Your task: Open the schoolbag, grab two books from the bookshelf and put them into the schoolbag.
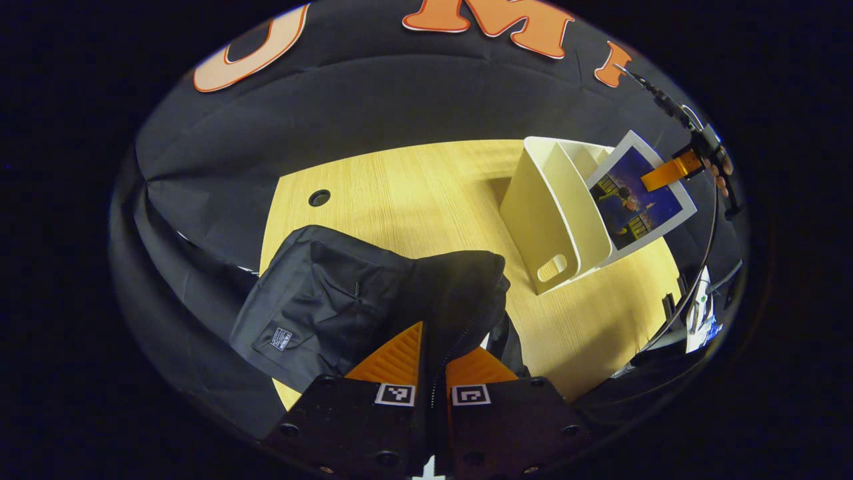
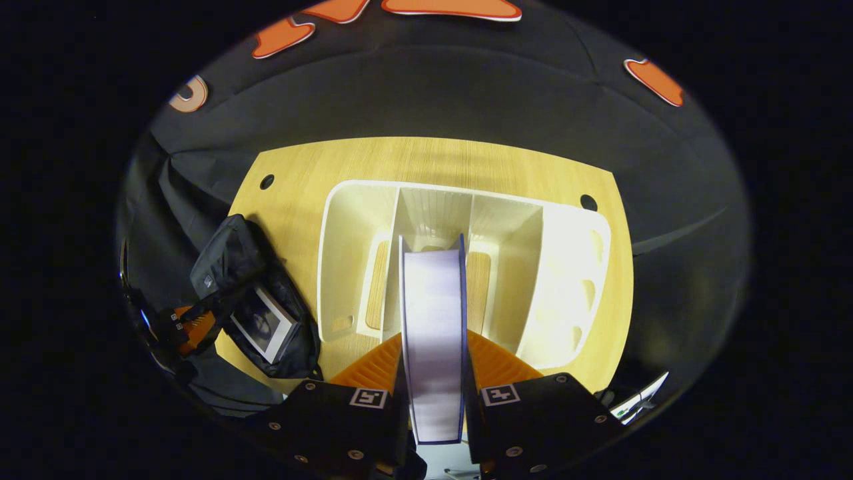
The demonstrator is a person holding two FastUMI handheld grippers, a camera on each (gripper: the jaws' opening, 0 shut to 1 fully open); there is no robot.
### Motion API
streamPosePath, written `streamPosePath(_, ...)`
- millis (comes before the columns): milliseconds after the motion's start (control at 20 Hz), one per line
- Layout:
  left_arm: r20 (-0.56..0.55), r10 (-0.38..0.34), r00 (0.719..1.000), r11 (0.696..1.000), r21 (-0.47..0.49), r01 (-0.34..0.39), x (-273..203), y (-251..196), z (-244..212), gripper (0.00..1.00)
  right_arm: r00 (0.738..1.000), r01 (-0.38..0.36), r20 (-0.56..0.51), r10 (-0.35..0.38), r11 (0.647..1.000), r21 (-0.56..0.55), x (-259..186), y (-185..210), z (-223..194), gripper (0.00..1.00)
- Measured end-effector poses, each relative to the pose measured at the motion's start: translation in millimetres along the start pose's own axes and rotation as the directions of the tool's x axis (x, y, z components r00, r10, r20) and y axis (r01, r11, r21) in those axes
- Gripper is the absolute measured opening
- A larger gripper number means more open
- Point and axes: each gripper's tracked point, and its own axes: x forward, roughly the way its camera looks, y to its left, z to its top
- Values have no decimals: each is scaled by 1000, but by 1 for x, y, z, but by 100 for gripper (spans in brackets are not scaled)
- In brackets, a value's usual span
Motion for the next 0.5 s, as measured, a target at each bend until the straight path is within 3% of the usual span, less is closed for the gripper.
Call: streamPosePath(500, 10, -56, 998, 991, 125, 55, -7, 0, -16, 6, 1000, -1, -22, 3, 995, 103, -33, 32, -89, 37)
